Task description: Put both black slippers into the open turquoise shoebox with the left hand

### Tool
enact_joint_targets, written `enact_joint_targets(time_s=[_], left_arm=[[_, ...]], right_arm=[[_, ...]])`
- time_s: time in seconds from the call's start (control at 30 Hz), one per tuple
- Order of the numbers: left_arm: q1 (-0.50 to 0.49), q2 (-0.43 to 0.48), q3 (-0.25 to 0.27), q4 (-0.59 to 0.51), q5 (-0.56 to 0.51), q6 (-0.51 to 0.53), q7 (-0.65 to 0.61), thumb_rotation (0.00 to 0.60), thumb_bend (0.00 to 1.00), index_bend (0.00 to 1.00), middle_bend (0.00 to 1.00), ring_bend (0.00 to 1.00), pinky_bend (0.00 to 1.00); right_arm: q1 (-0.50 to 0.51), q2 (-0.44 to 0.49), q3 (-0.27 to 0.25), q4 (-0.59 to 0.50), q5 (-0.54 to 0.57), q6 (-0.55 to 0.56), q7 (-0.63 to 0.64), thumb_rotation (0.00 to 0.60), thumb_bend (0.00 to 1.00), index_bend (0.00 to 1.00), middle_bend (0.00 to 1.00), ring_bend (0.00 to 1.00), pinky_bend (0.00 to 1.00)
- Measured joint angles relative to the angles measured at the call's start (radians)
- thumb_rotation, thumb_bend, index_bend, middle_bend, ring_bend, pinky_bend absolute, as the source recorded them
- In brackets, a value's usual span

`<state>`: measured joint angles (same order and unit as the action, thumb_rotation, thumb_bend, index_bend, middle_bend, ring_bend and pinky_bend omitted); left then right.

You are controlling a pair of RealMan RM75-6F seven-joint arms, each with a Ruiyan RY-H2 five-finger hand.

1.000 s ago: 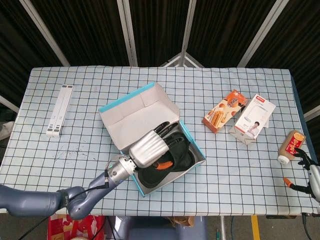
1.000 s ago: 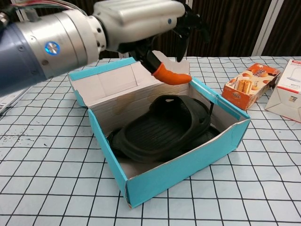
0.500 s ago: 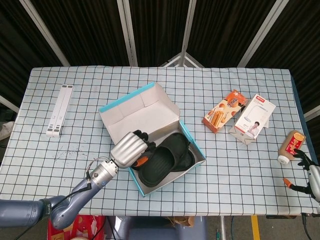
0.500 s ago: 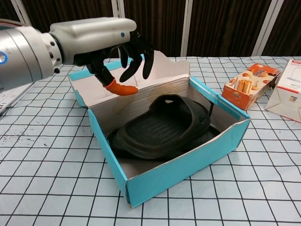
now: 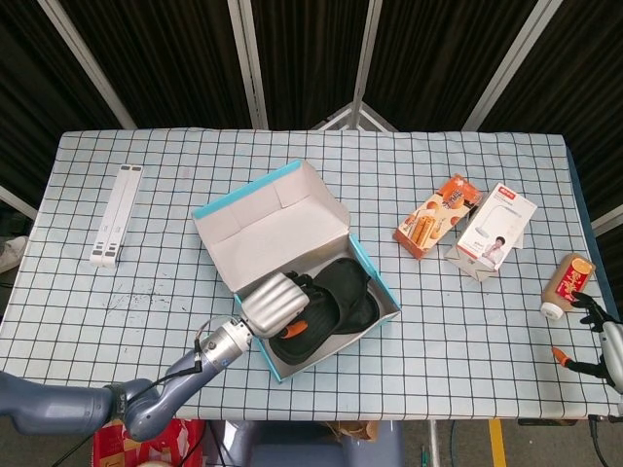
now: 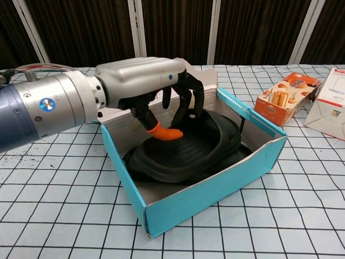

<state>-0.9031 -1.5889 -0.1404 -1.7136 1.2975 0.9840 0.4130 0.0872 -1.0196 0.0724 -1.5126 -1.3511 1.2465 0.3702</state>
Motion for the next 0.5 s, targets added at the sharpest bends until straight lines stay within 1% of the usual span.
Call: enact_joint_targets(time_s=[0.23,0.3,0.5], left_arm=[[-0.026,-0.059,0.0,0.058,-0.008,-0.042,0.003,0.6,0.41,0.41,0.55,0.31,0.42],[-0.031,-0.073,0.0,0.074,-0.015,-0.052,0.003,0.6,0.41,0.39,0.55,0.31,0.42],[-0.039,-0.109,-0.004,0.127,-0.086,-0.083,0.01,0.6,0.4,0.37,0.56,0.32,0.42]], right_arm=[[-0.003,0.005,-0.001,0.002,-0.001,-0.001,0.012,0.6,0.23,0.16,0.26,0.34,0.36],[-0.004,0.006,-0.001,0.003,-0.001,0.0,0.014,0.6,0.23,0.16,0.26,0.34,0.36],[-0.004,0.007,-0.002,0.008,0.002,-0.005,0.022,0.6,0.23,0.17,0.26,0.34,0.36]])
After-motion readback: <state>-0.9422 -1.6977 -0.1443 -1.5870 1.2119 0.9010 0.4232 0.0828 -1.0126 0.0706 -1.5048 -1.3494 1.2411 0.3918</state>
